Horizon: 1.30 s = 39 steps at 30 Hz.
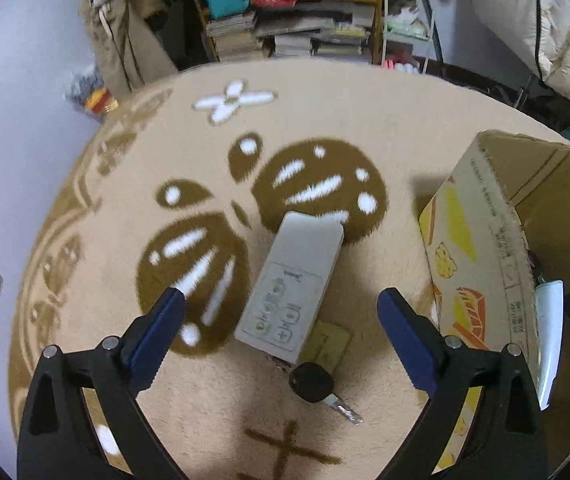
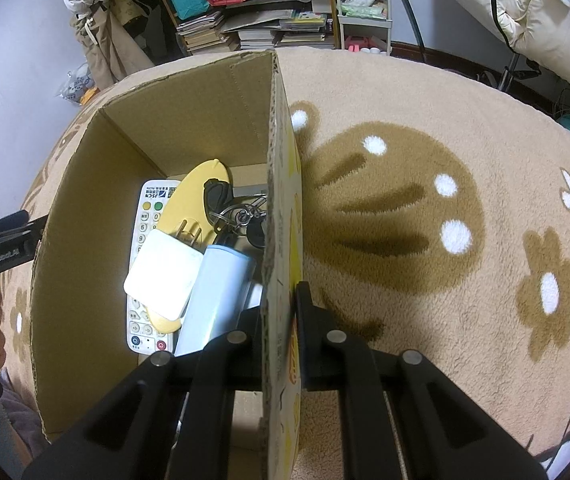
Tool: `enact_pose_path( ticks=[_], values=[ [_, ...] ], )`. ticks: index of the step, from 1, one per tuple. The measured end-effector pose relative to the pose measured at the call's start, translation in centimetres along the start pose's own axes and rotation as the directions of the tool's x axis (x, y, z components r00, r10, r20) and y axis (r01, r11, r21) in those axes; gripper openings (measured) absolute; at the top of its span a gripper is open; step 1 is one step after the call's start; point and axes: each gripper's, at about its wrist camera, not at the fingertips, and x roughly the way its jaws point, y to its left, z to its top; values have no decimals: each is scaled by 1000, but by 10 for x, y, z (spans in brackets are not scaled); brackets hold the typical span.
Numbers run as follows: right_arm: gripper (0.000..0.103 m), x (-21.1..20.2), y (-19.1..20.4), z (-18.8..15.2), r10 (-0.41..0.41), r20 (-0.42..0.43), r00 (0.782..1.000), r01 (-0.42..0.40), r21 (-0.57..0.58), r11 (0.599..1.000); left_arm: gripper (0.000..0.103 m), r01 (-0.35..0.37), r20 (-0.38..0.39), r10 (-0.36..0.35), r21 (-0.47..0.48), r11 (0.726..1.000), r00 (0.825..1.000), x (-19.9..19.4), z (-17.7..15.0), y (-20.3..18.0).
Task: Organize rigid objects
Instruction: 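Move the left gripper to the white Midea remote and grasp it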
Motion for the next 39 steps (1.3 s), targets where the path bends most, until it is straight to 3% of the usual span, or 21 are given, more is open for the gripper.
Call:
enact_pose_path(
  ticks=[11,16,22,27,31,36,39],
  values=[
    [11,0,0,0,0,-1,1000,0,-1,1000,96,-4,-72,4,-5,1000,997,40,4,5],
    [11,0,0,0,0,-1,1000,0,-1,1000,92,-41,-97,42,12,999,994,60,4,6],
    [11,0,0,0,0,-1,1000,0,-2,1000,89,-24,-100,20,-38,999,995,71,4,14],
    [11,0,0,0,0,-1,1000,0,-1,1000,79,-2,-93,-2,-42,999,996,73,2,12],
    [11,0,0,0,0,-1,1000,0,-1,1000,59,41,-94,-45,-44,998,995,69,1,9],
    [11,0,0,0,-1,-1,1000,1,-2,1000,49,4,-94,-5,-11,1000,996,61,-2,1],
    [11,0,0,0,0,-1,1000,0,-1,1000,48,-26,-85,27,10,1000,996,49,-4,-3]
  ],
)
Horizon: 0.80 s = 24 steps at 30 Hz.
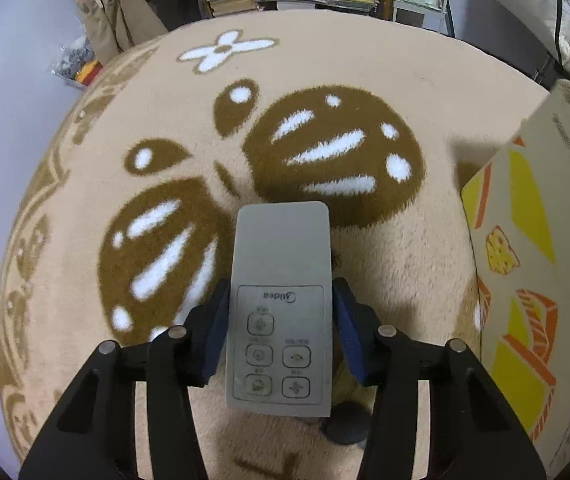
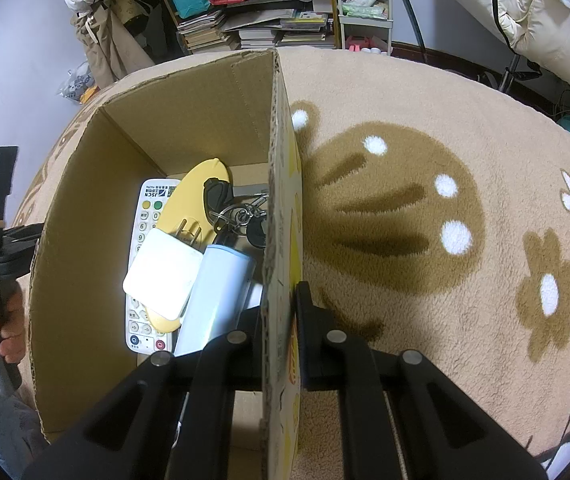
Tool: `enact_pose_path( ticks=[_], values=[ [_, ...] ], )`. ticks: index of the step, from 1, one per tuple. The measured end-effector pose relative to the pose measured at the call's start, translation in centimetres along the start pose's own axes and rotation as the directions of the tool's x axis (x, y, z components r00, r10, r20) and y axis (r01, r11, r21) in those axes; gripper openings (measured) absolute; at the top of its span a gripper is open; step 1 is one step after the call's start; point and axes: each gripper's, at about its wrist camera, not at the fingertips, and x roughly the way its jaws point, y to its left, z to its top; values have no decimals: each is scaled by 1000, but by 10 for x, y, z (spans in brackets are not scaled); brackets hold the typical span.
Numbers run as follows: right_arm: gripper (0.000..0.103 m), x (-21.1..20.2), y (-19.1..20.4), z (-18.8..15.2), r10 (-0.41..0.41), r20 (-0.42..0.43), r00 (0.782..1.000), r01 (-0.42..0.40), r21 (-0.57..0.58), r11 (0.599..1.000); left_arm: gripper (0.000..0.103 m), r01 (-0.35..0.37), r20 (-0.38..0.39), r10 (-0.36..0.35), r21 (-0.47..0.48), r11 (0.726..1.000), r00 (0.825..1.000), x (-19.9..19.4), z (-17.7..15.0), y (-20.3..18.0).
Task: Organize rigid objects
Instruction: 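Move the left gripper to the white Midea remote and grasp it, then carry the white remote into the box and open the left gripper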
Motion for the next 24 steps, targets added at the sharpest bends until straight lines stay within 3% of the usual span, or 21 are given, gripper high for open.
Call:
enact_pose_path(
  ticks=[6,13,24],
  values=[
    [11,0,0,0,-1,0,1000,1,-1,1000,48,-18,73,18,2,1000,997,-44,-1,-3],
    [11,0,0,0,0,0,1000,0,0,1000,48,27,183,-31,22,999,983,-115,-2,-27],
    [11,0,-1,0,1,0,1000,-1,-1,1000,48,136,192,-152,95,986,969,-159,-12,-91]
  ],
)
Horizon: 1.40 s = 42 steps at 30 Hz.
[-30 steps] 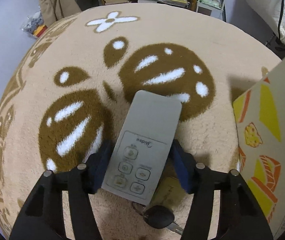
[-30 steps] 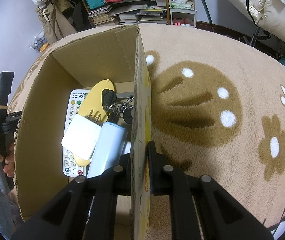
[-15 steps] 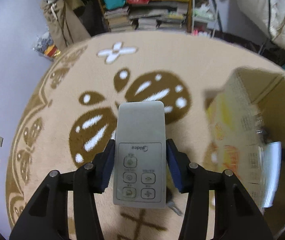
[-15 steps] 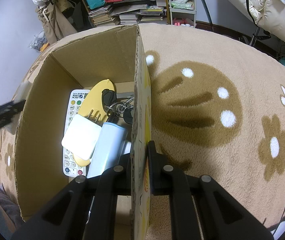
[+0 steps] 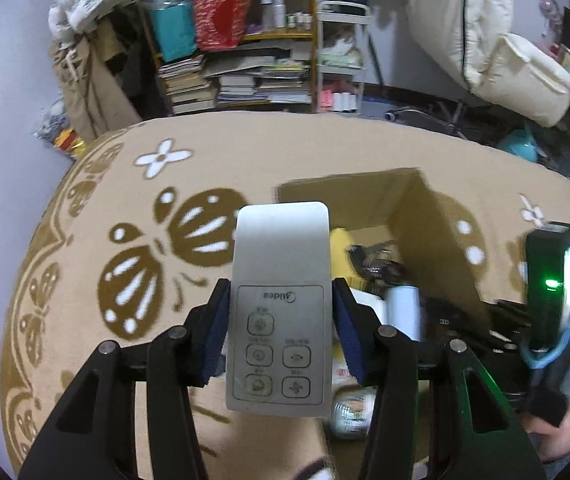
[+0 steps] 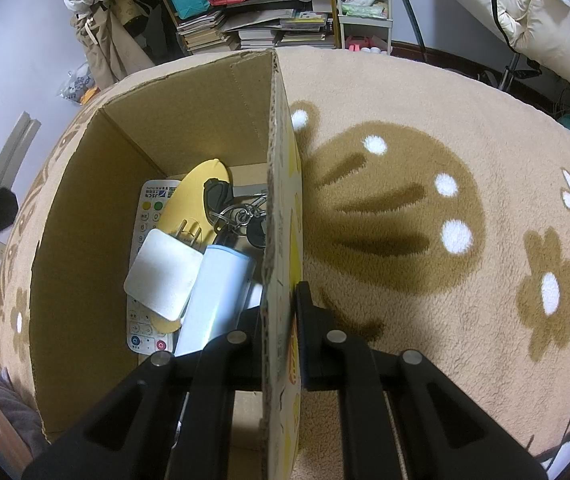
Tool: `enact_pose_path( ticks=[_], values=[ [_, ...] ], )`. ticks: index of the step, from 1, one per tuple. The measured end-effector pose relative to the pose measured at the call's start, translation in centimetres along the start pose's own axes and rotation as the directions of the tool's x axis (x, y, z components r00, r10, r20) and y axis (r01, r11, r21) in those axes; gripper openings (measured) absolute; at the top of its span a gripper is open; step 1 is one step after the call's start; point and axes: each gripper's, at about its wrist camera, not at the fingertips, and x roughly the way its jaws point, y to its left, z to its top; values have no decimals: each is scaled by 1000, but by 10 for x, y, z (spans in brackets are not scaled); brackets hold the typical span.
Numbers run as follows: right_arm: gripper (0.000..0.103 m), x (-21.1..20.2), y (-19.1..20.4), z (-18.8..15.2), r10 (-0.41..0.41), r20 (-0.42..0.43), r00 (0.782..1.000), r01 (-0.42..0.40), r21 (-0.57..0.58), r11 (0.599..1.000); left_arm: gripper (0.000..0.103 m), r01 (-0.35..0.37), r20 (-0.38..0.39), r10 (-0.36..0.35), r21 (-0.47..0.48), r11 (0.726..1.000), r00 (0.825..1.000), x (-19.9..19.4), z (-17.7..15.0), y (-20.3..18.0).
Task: Organize rigid objects
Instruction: 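Carry the white remote into the box and open the left gripper, then lower the left gripper onto the car key with tag and grasp it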
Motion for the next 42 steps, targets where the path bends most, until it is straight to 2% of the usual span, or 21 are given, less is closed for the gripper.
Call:
enact_pose_path(
  ticks=[10,14,18,20,22,24,26,32,36,38,42],
  values=[
    [11,0,0,0,0,0,1000,0,0,1000,48,16,-78,-11,73,997,997,26,-15,-35],
    [11,1,-1,-1,3,0,1000,-3,2,1000,50,11,-47,-6,97,995,999,24,-16,-38],
    [11,1,0,-2,7,0,1000,-7,4,1000,68,8,-13,-7,107,994,1000,15,-15,-34],
    [11,1,1,-2,5,1,1000,-5,1,1000,75,6,10,-7,109,994,1000,9,-14,-28],
    [11,1,-1,-1,6,1,1000,-6,2,1000,88,-3,34,0,95,995,999,4,-12,-18],
    [11,1,0,-2,6,1,1000,-6,2,1000,95,-14,52,11,66,998,999,2,-11,-4],
    [11,1,-1,-1,6,1,1000,-6,2,1000,96,-25,51,23,33,999,998,3,-10,13],
    [11,1,-1,-1,6,1,1000,-6,1,1000,97,-116,-2,116,-30,993,993,23,-14,57],
    [11,1,-1,-1,7,1,1000,-7,3,1000,97,-118,-46,115,-86,989,992,43,-18,80],
    [11,1,-1,-1,6,0,1000,-6,2,1000,97,-141,-87,131,-115,983,988,59,-24,92],
    [11,1,-1,-1,7,0,1000,-7,3,1000,97,-131,-175,106,-140,982,979,91,-38,105]
  ],
)
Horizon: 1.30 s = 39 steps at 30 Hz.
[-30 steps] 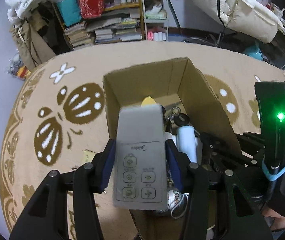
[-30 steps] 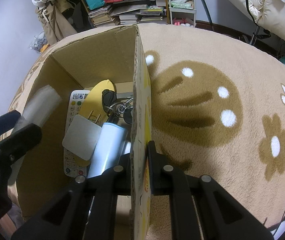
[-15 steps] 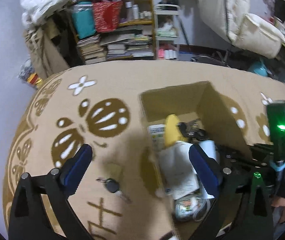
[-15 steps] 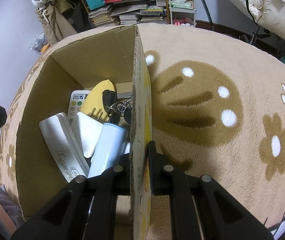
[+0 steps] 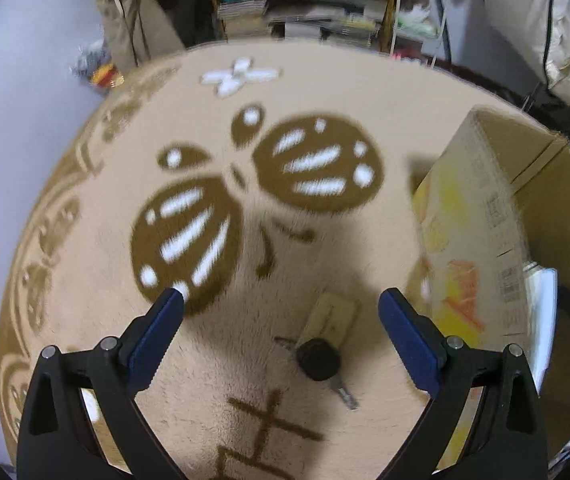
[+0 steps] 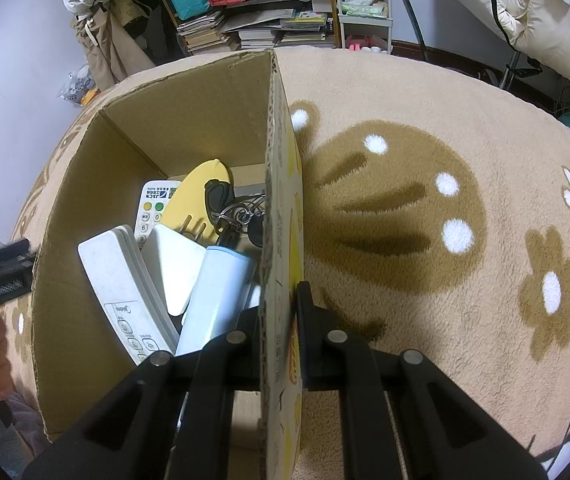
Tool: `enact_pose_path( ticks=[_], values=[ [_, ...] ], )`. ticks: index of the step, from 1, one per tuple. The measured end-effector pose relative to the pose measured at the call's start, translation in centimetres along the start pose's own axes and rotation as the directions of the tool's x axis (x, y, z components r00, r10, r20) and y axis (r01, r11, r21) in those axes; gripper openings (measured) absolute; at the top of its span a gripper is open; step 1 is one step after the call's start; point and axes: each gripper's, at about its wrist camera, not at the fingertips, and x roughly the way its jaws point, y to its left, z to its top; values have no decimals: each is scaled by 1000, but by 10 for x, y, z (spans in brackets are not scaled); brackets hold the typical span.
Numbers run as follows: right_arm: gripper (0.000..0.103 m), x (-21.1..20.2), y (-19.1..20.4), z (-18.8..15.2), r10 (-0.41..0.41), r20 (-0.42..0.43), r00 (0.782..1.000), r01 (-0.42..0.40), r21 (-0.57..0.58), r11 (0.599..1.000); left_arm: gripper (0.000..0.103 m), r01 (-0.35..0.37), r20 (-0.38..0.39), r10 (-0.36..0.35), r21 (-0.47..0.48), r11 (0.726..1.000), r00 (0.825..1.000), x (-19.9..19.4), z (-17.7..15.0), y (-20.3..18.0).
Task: Organize rigid objects
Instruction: 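Lower the left gripper onto the car key with tag and grasp it, then carry the car key into the box and release it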
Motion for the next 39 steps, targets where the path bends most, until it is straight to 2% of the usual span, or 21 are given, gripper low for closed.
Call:
enact_pose_path(
  ticks=[5,12,15,17,19,20,22,25,28,33,39],
  values=[
    [11,0,0,0,0,0,1000,0,0,1000,97,45,-80,-46,-13,999,996,25,-7,4],
    [11,0,-1,0,0,0,1000,0,0,1000,96,26,-129,-22,31,999,991,46,-19,-2],
    [11,0,-1,0,0,0,1000,0,-1,1000,81,43,-128,-38,38,998,991,51,-24,-6],
    [11,0,-1,0,0,0,1000,0,0,1000,65,56,-107,-51,50,997,993,46,-26,-13],
    [11,0,-1,0,1,0,1000,-1,0,1000,35,51,-91,-43,89,995,995,40,-29,-24],
    [11,0,-1,0,1,0,1000,-1,1,1000,30,27,-88,-17,114,993,996,37,-29,-29],
    [11,0,-1,0,0,-1,1000,0,0,1000,30,0,-96,13,140,990,995,35,-29,-34],
    [11,0,-1,1,0,-1,1000,0,0,1000,30,19,-113,-9,92,996,994,33,-27,-27],
    [11,0,-1,0,1,-1,1000,-1,-1,1000,30,10,-100,-2,86,996,995,27,-24,-22],
    [11,0,-2,1,0,-1,1000,0,0,1000,30,10,-45,-8,61,998,999,0,-22,-18],
    [11,0,-2,1,1,-1,1000,-1,0,1000,30,-31,54,28,68,997,998,-43,-10,-28]
  ],
)
